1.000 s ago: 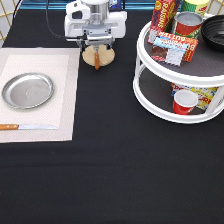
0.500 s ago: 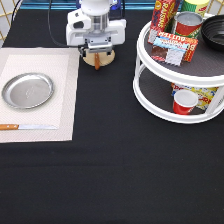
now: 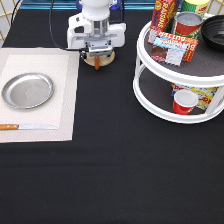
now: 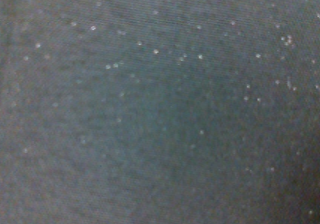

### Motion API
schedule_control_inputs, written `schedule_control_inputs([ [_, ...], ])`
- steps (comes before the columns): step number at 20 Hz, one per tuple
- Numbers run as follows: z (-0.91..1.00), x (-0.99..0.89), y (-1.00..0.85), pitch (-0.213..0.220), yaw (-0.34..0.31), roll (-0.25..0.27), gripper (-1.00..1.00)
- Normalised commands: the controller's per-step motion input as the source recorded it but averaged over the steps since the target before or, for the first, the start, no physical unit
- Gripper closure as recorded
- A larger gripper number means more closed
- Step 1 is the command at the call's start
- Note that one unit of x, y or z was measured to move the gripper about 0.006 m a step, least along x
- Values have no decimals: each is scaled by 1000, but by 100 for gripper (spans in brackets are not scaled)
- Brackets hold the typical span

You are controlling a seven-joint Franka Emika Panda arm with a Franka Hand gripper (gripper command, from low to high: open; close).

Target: Arrange plate and fork

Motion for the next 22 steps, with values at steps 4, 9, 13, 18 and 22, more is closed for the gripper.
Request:
schedule_control_inputs([
  [4, -129, 0, 0, 0, 0, -5, 100],
  [9, -108, -26, 0, -5, 0, -4, 100],
  [13, -9, -19, -1, -16, 0, 0, 100],
  [18, 248, -15, -131, -2, 9, 4, 100],
  [22, 644, 20, -418, 0, 1, 53, 100],
])
